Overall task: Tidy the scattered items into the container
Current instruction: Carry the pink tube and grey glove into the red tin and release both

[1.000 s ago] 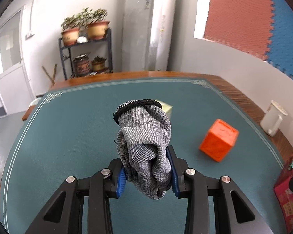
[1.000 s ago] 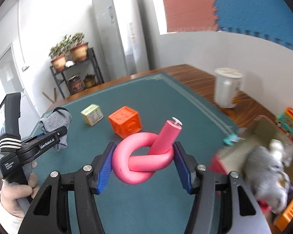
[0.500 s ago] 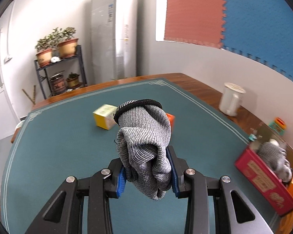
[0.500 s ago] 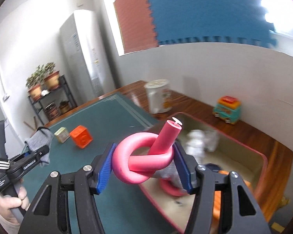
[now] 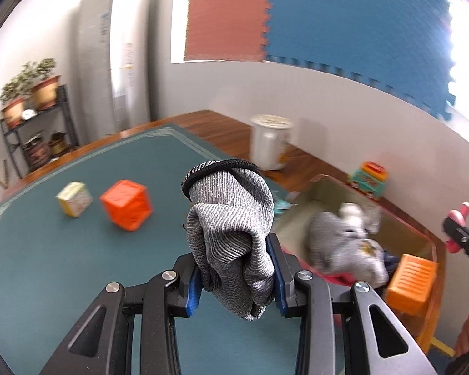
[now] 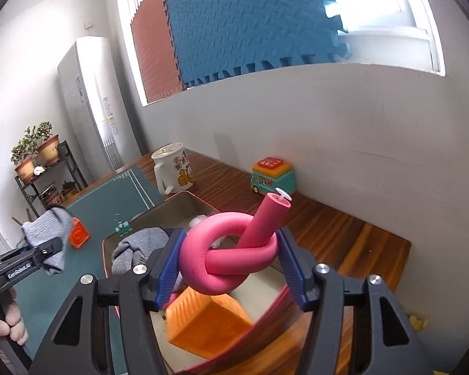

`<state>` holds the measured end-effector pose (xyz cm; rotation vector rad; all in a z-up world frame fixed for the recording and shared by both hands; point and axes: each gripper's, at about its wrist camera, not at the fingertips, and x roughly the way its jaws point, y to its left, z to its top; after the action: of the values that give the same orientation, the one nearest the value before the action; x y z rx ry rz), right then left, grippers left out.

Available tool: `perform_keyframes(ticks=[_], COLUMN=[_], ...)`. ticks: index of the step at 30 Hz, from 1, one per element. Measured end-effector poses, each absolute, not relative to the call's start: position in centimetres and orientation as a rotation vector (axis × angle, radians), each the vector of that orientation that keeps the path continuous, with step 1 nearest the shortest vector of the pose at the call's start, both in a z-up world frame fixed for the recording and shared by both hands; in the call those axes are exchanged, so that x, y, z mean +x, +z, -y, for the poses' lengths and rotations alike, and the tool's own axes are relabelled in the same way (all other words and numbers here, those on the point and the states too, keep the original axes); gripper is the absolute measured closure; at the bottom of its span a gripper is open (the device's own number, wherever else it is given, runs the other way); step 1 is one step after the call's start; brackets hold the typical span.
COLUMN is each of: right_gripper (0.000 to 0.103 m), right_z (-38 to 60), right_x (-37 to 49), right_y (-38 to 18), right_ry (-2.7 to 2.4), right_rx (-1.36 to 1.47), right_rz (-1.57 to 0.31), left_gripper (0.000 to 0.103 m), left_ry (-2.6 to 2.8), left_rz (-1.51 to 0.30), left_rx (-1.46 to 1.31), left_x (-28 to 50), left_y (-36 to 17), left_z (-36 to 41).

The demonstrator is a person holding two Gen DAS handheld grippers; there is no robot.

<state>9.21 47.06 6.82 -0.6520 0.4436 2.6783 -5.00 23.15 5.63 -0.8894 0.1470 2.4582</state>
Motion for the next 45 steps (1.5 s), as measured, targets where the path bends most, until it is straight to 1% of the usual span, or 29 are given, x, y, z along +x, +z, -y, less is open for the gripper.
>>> perform_keyframes(ticks=[7, 9, 10, 11, 13, 15, 26, 32, 45], right_gripper=[0.040, 0.040, 0.040, 0.040, 0.040, 0.040, 0.040, 0.038, 0.036], right_z=[-47.9, -48.0, -47.9, -47.9, -47.9, -47.9, -47.0, -46.4, -42.1], right_x=[8.9, 8.9, 8.8, 8.7, 8.6, 8.4, 6.8, 5.7, 4.4], right_y=[6.5, 6.4, 6.3, 6.3, 6.1, 5.9, 6.1, 6.2, 7.2], right_ry=[2.719, 2.726, 2.730, 2.733, 2.734, 2.734, 2.752, 2.736, 2.794], right_rx=[-0.628, -0.623, -0.623, -0.625, -0.631, -0.635, -0.640, -0.655, -0.672], right_rz=[-0.487, -0.497, -0.500, -0.502, -0.502, -0.503, -0.497, -0.498, -0.438], left_gripper=[0.065, 0.064, 0.056, 0.053, 0.035, 0.030, 0.030, 0.030, 0.030], left_ry=[2.341, 2.314, 2.300, 2.287, 2.268, 2.268, 2.356, 2.389, 2.471], left_rz=[-0.165, -0.178, -0.185, -0.191, -0.199, -0.193, -0.058, -0.014, 0.101], left_rx=[-0.900, -0.887, -0.881, -0.875, -0.865, -0.857, -0.887, -0.888, -0.918], left_x=[-4.2, -4.1, -4.1, -4.1, -4.0, -4.0, -5.9, -6.3, -8.0], left_y=[5.3, 5.2, 5.1, 5.1, 5.0, 4.9, 5.7, 5.9, 5.8], left_z=[-28.1, -29.3, -29.9, -30.5, -31.4, -31.6, -26.7, -24.0, -16.8])
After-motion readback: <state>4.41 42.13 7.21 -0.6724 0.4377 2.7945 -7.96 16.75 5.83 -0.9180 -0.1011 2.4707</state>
